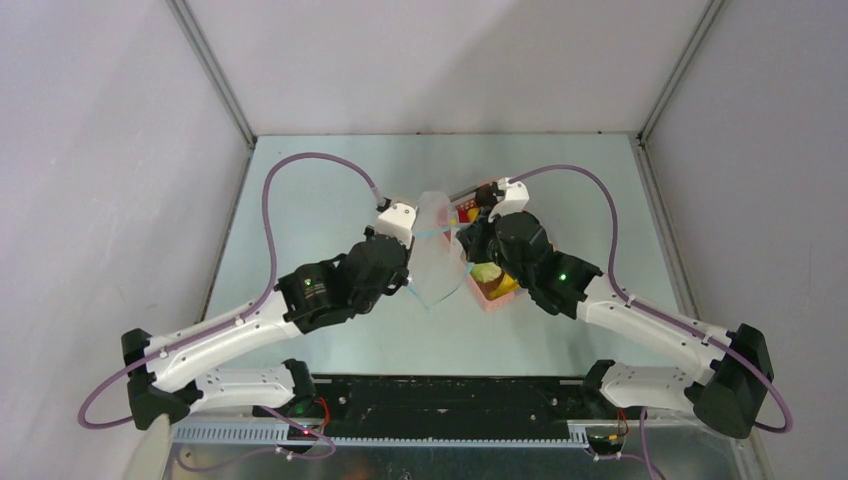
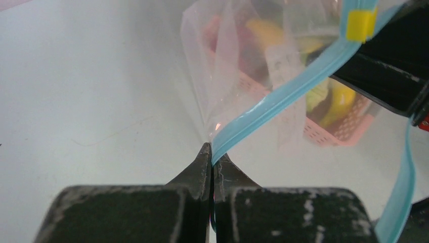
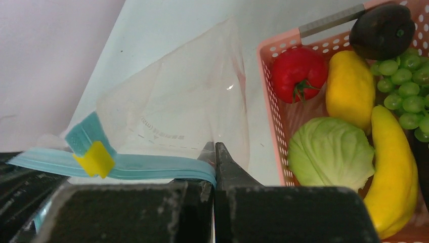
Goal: Place the food in the zip-top bag and seal the zipper
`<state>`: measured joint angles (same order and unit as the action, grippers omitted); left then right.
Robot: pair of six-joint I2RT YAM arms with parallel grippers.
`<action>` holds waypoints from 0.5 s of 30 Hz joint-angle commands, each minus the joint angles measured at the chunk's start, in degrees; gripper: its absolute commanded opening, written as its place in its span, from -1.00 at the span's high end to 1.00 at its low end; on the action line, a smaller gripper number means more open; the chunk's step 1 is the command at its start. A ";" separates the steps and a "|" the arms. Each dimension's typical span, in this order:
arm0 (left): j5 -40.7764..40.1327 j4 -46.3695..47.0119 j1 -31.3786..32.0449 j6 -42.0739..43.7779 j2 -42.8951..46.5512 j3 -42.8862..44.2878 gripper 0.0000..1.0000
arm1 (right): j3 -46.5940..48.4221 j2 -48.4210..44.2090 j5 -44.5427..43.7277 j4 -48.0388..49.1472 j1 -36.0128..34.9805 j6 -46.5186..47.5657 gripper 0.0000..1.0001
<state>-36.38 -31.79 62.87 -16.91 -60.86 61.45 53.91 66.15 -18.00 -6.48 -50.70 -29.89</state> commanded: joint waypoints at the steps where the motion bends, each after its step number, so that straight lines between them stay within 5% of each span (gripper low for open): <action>1: -11.25 -0.43 0.04 -3.91 2.31 0.22 1.00 | 2.07 -0.03 -2.70 -2.03 1.15 -0.95 1.00; 15: -13.33 -2.62 -0.45 -4.71 3.34 0.48 1.00 | 0.85 0.95 7.87 3.10 1.41 5.22 1.00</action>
<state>-44.34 -32.60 62.98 -20.14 -59.92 61.45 53.91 66.32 -12.01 -6.07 -50.11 -27.29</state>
